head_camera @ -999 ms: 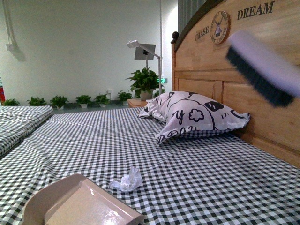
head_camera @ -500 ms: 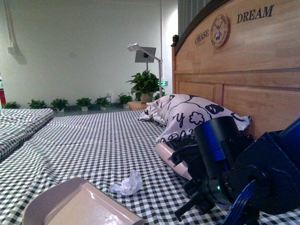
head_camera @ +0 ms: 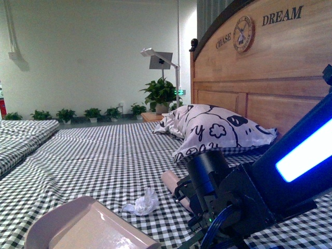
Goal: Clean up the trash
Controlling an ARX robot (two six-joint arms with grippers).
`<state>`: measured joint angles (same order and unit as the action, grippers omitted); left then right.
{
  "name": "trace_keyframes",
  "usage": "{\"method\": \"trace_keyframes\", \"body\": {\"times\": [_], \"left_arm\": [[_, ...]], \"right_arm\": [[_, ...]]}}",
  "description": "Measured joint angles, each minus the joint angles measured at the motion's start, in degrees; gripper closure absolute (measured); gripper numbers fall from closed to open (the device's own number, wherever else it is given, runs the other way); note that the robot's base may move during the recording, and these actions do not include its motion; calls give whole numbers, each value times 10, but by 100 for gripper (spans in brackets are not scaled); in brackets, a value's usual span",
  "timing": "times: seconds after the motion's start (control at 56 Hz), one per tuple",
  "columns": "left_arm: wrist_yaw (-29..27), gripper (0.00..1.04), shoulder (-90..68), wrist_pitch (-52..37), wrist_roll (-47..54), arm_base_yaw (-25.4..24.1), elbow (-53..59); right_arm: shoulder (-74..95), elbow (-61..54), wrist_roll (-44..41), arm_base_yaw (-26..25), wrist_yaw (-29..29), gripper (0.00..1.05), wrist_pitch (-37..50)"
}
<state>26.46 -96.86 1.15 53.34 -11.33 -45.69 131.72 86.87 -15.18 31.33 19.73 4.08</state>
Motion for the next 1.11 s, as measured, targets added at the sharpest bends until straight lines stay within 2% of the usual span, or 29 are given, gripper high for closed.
{"method": "trace_keyframes", "body": {"times": [0.071,0.125,0.178,0.196,0.232,0.25,0.303,0.375,0.482,0.66,0.856,0.981,1.106], "left_arm": [[0,78,0,0,0,0,0],[0,78,0,0,0,0,0],[0,78,0,0,0,0,0],[0,78,0,0,0,0,0],[0,78,0,0,0,0,0],[0,78,0,0,0,0,0],[0,78,0,0,0,0,0],[0,78,0,0,0,0,0],[1,78,0,0,0,0,0],[0,78,0,0,1,0,0],[0,78,0,0,1,0,0],[0,78,0,0,1,0,0],[0,78,0,0,1,0,0]], "right_arm": [[-2,9,22,2,-25,84,-31],[-14,6,38,3,-69,84,-59],[-36,-11,56,3,-137,84,-73],[-50,-22,63,2,-180,84,-81],[-66,-35,70,0,-228,84,-89],[-83,-49,73,-1,-275,84,-94],[-116,-78,79,-4,-355,84,-99],[-154,-101,82,-10,-404,84,-105],[-210,-123,89,-38,-432,84,-97],[-273,-166,86,-97,-412,84,-85],[-296,-232,80,-99,-402,84,-56],[-317,-267,91,-100,-377,84,9],[-359,-300,126,-130,-367,84,71]]}}
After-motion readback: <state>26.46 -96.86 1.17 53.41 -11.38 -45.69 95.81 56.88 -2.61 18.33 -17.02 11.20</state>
